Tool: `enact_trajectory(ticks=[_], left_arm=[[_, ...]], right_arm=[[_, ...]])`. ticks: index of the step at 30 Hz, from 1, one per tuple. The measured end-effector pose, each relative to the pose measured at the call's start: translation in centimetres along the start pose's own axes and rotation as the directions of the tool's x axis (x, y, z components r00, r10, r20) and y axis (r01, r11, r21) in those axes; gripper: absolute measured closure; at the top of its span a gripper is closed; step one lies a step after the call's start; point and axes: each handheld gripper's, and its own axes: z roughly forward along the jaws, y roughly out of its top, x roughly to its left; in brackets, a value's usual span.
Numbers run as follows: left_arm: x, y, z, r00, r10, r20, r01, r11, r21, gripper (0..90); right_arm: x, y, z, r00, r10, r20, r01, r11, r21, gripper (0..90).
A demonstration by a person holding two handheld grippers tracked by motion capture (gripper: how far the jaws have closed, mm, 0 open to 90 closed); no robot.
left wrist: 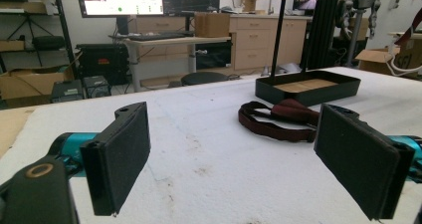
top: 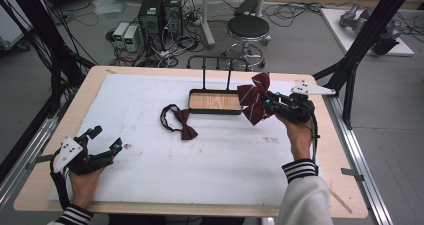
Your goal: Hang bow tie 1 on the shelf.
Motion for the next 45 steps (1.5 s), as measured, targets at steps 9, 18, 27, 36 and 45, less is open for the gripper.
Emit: enact_trajectory(ticks=[9,18,27,36,45], left_arm=[[0.0,0.0,0.0,1.0,-0.006,-0.001,0.006,1.0,0.0,14.9],[0.0,0.0,0.0,1.0,-0.007,0.001,0.007,1.0,0.001,14.9],[0.0,0.0,0.0,1.0,-0.008,-0.001,0.008,1.0,0.003,14.9],[0.1,0.0,0.0,1.0,-0.009,-0.001,0.009,1.0,0.003,14.9],[0.0,0.0,0.0,1.0,-0.006,-0.002,0.006,1.0,0.002,14.9]], right_arm=[[0.8,2.2,1.3,0.9994,-0.016,-0.029,0.016,1.0,-0.016,75.2],[1.2,3.5,3.1,0.9987,-0.011,-0.05,0.009,0.999,-0.038,75.2],[1.1,5.7,5.5,0.9979,-0.039,-0.051,0.037,0.998,-0.041,75.2],[0.2,6.8,6.6,0.9993,-0.036,-0.005,0.036,0.999,-0.036,75.2],[-1.3,6.9,7.3,0.9999,-0.008,0.011,0.008,0.998,-0.068,75.2]])
